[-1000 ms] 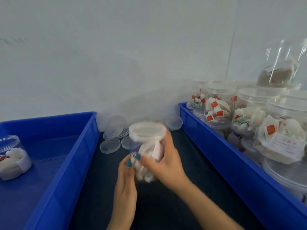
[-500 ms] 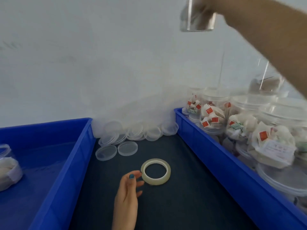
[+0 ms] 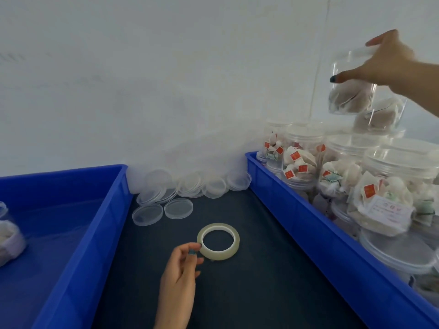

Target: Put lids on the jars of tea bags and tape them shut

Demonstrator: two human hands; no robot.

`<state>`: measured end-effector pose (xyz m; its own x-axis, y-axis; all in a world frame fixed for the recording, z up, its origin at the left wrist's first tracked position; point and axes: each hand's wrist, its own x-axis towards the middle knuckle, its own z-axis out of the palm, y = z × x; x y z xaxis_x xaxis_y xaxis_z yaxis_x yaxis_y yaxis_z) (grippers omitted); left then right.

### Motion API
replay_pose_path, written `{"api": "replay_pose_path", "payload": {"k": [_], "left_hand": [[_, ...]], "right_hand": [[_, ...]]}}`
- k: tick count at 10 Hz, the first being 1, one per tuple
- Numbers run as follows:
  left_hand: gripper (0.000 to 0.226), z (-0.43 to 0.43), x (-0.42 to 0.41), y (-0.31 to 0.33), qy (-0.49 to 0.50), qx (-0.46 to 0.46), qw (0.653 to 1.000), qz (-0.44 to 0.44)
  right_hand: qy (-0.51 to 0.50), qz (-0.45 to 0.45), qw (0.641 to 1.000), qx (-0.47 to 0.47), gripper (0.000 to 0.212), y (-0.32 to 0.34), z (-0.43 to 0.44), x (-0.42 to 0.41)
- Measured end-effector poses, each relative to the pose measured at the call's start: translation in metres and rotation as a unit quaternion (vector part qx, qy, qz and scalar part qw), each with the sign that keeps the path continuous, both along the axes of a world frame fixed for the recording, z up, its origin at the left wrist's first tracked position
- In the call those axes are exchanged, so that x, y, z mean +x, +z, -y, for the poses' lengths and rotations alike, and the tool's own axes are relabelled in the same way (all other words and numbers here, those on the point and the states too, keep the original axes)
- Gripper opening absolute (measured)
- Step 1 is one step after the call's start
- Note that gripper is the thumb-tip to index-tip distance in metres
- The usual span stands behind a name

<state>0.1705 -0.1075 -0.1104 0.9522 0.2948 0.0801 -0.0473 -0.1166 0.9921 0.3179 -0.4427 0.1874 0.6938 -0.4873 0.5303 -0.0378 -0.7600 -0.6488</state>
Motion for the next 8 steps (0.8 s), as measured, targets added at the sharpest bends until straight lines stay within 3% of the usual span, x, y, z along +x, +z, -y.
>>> {"api": "replay_pose_path", "payload": {"k": [1, 2, 4, 7, 8], "left_hand": [[0.024, -0.001, 0.002, -0.001, -0.006, 0.004, 1.0, -0.001], [0.023, 0.0, 0.002, -0.002, -0.01, 0.009, 1.0, 0.006], [0.023, -0.002, 0.004, -0.004, -0.011, 0.016, 1.0, 0.009], [0.025, -0.003, 0.007, -0.009, -0.015, 0.028, 0.999, 0.015], [0.026, -0.003, 0.005, -0.007, -0.009, 0.028, 1.0, 0.009]], "right_hand": [[-0.013, -0.066, 0.997, -0.028, 0.108, 0.0, 0.008, -0.005], [-0.008, -0.074, 0.997, -0.033, 0.109, -0.005, 0.013, 0.004], [-0.011, -0.05, 0.997, -0.061, 0.106, -0.021, 0.022, 0.02], [-0.07, -0.062, 0.975, -0.202, 0.105, -0.019, 0.013, 0.009], [-0.028, 0.005, 0.978, -0.206, 0.094, -0.008, 0.003, -0.004]]}}
